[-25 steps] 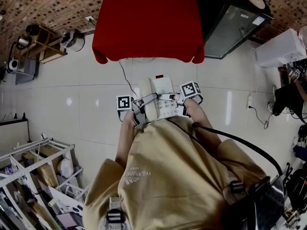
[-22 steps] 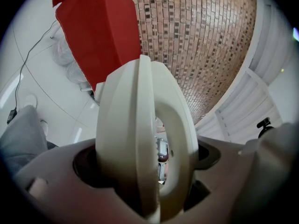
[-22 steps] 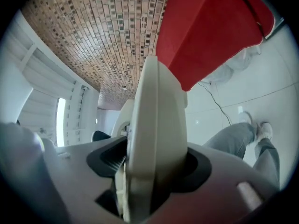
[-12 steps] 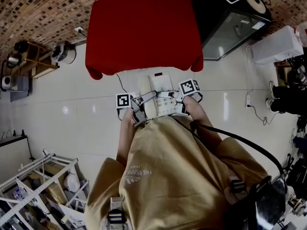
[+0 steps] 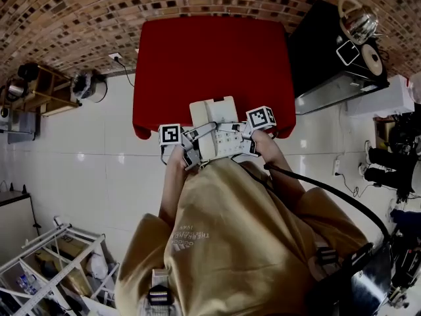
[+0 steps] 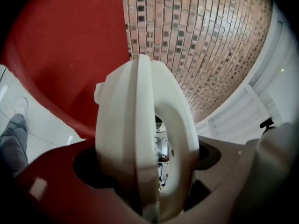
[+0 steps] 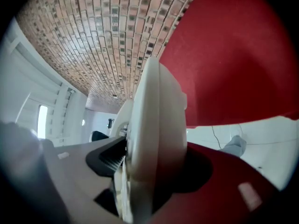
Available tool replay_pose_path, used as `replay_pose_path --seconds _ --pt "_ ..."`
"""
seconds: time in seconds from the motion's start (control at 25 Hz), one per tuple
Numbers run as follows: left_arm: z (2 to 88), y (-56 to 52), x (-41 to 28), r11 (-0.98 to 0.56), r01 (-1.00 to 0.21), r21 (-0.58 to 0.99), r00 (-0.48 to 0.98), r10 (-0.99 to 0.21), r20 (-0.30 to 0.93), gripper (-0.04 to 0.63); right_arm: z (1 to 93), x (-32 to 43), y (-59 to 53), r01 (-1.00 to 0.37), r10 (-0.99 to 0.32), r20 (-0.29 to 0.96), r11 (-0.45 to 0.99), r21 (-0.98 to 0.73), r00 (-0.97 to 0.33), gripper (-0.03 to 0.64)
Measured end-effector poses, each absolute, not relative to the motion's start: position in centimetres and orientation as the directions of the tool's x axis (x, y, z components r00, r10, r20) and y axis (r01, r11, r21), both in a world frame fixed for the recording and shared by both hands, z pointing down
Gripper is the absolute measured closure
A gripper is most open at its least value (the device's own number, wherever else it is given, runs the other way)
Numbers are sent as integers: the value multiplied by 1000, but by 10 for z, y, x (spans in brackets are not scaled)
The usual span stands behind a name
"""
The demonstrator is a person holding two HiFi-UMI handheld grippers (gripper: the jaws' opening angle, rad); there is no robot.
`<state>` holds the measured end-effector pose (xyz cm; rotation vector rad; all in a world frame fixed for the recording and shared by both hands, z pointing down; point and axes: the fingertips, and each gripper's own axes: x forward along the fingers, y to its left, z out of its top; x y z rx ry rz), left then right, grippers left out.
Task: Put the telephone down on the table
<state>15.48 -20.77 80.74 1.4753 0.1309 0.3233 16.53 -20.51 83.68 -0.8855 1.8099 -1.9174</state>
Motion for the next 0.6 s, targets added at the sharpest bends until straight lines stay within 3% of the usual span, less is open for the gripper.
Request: replay_pose_path --seconds 0.16,0.28,0.48,0.6 --pt "829 -277 131 46 -158 986 962 235 143 141 863 143 -279 -174 -602 191 -87 -981 -776 313" --pt "851 -327 118 -7 -112 994 980 164 112 141 886 128 -329 -205 -543 193 -38 -978 -817 311" --pt "876 -392 83 3 -198 980 980 32 198 141 895 102 -403 -291 -487 219 77 -953 -846 291" --pt "887 -425 73 -71 -143 987 990 -29 141 140 908 88 -435 -330 -449 245 121 -936 -859 278"
